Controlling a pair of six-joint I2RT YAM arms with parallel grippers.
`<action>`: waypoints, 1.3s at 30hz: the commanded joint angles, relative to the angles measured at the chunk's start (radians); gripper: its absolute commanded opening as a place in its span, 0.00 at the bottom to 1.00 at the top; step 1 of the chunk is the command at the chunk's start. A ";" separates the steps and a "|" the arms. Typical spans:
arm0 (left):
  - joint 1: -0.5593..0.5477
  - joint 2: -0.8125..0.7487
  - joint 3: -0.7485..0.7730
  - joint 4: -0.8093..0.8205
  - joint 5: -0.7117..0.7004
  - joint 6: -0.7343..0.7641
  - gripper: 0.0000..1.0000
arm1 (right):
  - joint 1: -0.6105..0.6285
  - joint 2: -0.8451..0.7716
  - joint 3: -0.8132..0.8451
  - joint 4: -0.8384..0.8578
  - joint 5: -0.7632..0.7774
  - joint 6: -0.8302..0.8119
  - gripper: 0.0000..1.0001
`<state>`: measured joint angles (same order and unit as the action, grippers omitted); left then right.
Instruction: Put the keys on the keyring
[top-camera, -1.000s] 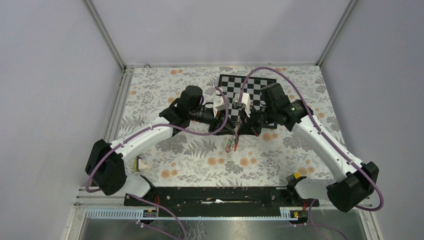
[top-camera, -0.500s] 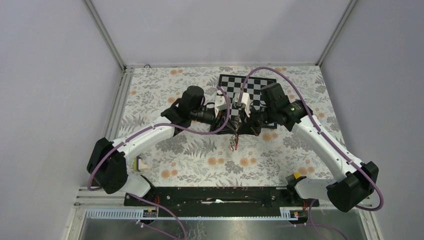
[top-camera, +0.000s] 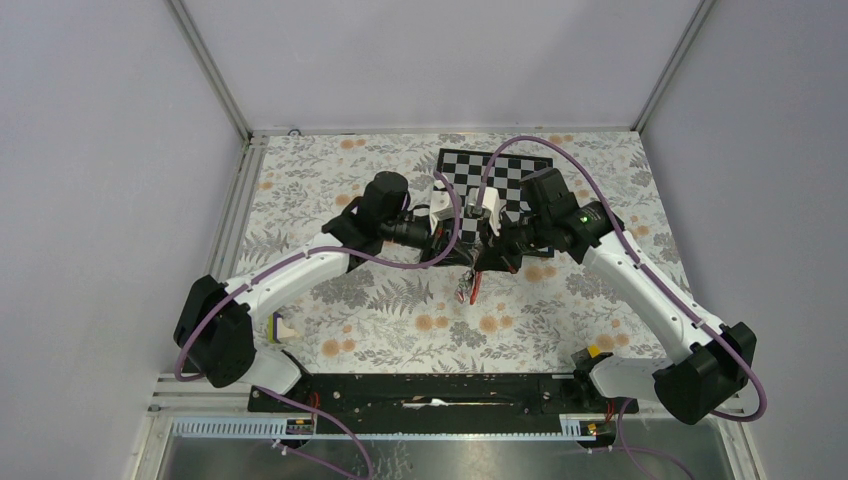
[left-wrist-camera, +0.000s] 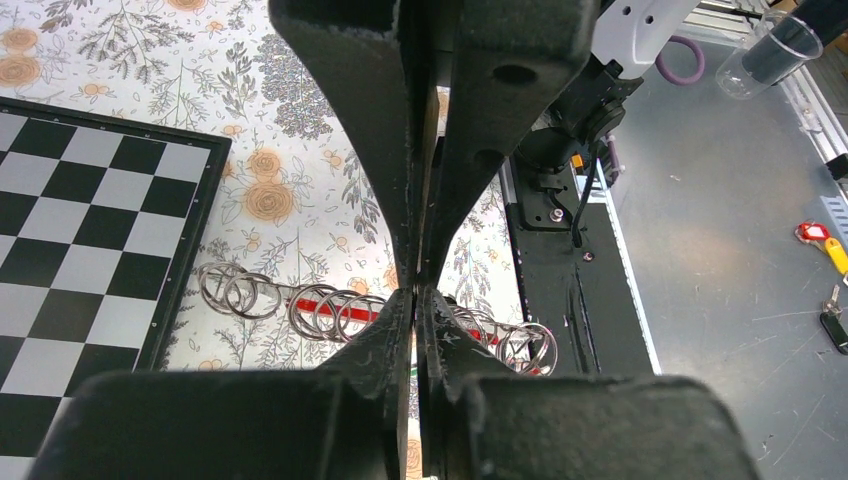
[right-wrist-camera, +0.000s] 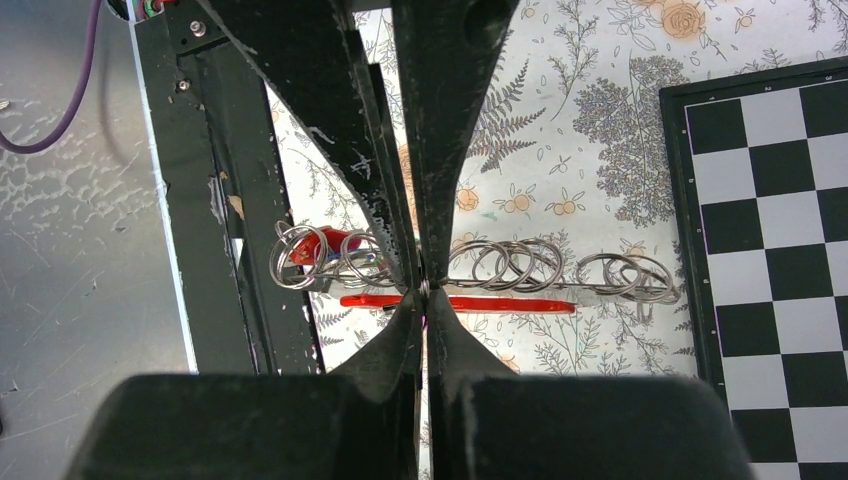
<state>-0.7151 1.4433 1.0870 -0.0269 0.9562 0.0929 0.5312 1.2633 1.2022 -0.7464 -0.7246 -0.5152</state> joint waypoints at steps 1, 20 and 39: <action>-0.004 0.001 0.028 0.061 0.012 0.001 0.00 | 0.010 -0.028 0.007 0.038 -0.020 0.010 0.00; -0.004 -0.004 0.014 0.058 0.023 -0.001 0.12 | 0.010 -0.041 0.008 0.051 -0.016 0.015 0.00; -0.004 0.006 0.027 0.044 0.035 -0.006 0.00 | 0.010 -0.045 0.005 0.052 -0.007 0.015 0.00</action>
<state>-0.7151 1.4433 1.0870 -0.0128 0.9653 0.0826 0.5312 1.2499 1.1992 -0.7288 -0.7216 -0.5076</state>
